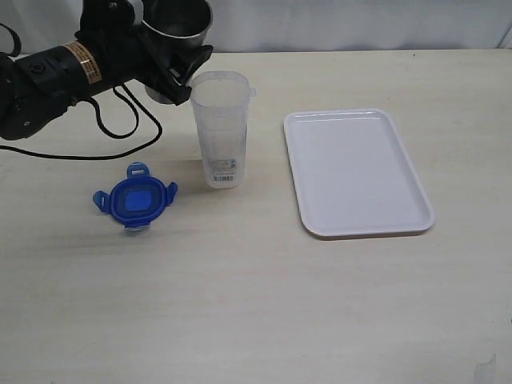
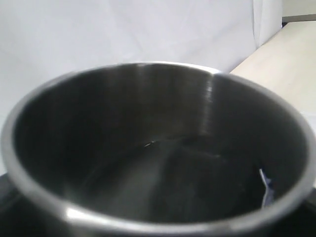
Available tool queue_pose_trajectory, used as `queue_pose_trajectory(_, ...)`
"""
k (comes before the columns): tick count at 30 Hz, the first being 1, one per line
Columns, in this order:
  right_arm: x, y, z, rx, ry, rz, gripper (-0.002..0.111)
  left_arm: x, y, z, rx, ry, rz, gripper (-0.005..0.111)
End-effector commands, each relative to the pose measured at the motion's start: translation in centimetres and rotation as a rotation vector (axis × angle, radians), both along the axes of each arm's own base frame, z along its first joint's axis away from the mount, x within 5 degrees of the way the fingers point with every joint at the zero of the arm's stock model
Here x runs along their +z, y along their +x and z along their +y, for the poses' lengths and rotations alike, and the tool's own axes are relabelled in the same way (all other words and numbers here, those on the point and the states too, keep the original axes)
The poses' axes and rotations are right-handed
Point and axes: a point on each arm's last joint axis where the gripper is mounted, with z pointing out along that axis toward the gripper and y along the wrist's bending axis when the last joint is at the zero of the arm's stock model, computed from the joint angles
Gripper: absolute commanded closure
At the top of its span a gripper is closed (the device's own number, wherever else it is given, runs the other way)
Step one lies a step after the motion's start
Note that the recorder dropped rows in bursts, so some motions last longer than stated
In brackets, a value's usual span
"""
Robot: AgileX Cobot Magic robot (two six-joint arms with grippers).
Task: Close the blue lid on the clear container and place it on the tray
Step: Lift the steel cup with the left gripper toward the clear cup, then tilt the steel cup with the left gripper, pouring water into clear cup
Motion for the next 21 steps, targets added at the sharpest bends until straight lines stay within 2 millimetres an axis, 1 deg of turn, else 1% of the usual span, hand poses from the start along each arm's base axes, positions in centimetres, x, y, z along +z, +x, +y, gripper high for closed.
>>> queue_pose_trajectory(1,0.04,0.01,0.02,0.003,0.003,-0.006,0.104,1.86,-0.06,-0.39,-0.035,-0.025,-0.132,0.107)
queue_pose_trajectory(21,0.04,0.01,0.02,0.003,0.003,-0.006,0.104,1.82,-0.03,-0.35,-0.046,0.147,-0.273,0.107)
